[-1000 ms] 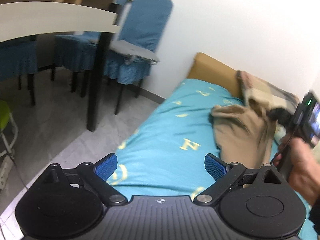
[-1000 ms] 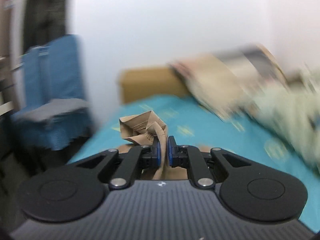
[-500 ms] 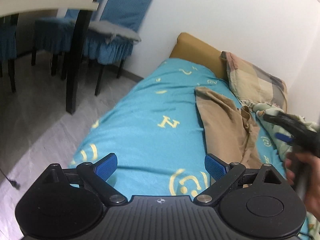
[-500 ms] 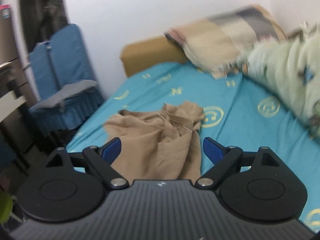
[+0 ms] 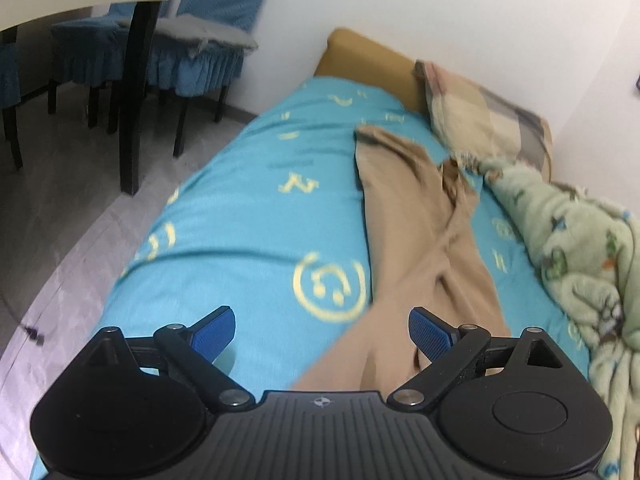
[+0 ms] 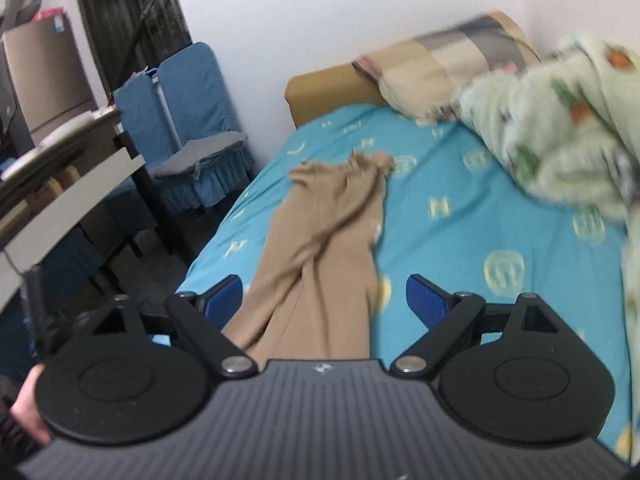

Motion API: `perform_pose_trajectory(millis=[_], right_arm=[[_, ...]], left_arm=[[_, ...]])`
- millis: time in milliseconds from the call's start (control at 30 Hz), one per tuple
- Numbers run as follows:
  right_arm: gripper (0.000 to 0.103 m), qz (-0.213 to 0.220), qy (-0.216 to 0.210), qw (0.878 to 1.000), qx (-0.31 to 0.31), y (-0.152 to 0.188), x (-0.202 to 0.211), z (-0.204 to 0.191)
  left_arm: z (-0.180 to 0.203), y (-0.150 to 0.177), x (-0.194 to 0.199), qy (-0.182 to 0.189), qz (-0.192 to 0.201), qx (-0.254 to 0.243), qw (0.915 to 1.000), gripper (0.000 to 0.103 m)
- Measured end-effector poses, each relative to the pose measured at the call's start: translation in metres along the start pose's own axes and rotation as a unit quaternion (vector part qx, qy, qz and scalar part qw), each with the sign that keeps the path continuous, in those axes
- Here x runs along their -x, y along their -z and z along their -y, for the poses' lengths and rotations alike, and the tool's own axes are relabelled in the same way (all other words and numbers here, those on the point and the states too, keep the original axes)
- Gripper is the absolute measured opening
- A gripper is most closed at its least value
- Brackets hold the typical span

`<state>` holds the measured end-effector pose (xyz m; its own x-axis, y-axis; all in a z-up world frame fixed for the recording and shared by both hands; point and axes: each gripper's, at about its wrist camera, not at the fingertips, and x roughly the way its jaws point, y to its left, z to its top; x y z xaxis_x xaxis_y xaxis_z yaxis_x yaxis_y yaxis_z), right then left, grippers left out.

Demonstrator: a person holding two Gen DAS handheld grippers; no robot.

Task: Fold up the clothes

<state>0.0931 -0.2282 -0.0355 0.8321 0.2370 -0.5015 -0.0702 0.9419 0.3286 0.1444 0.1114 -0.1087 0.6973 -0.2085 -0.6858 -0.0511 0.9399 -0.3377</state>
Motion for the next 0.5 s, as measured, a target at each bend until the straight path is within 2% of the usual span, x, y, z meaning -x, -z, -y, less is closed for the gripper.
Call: perform_pose_trajectory(millis=[167, 300, 367, 433, 500], right_arm=[[0.09, -0.014, -0.007, 0.996, -0.084, 0.033, 0.038, 0.015], [0.09, 0.006, -0.013, 0.996, -0.091, 0.04, 0.048, 0.014], [0.09, 0.003, -0.009, 0.996, -0.091, 0.044, 0.046, 0.017], [0.09, -0.01, -0.005, 0.995, -0.1, 0.047, 0.039, 0.023], [0.09, -0.027, 0.0, 0.994, -0.108, 0.05, 0.031, 0.029]], left_arm=[[-0.012, 0.012, 0.008, -0.023, -0.038, 0.048, 0.9978, 0.093], [-0.028, 0.022, 0.005, -0.035, -0.072, 0.108, 0.9909, 0.091], [-0.034, 0.028, 0.003, -0.036, -0.082, 0.125, 0.988, 0.083], [-0.038, 0.035, 0.003, -0.036, -0.09, 0.139, 0.9855, 0.083], [-0.036, 0.038, 0.005, -0.037, -0.093, 0.137, 0.9855, 0.074]])
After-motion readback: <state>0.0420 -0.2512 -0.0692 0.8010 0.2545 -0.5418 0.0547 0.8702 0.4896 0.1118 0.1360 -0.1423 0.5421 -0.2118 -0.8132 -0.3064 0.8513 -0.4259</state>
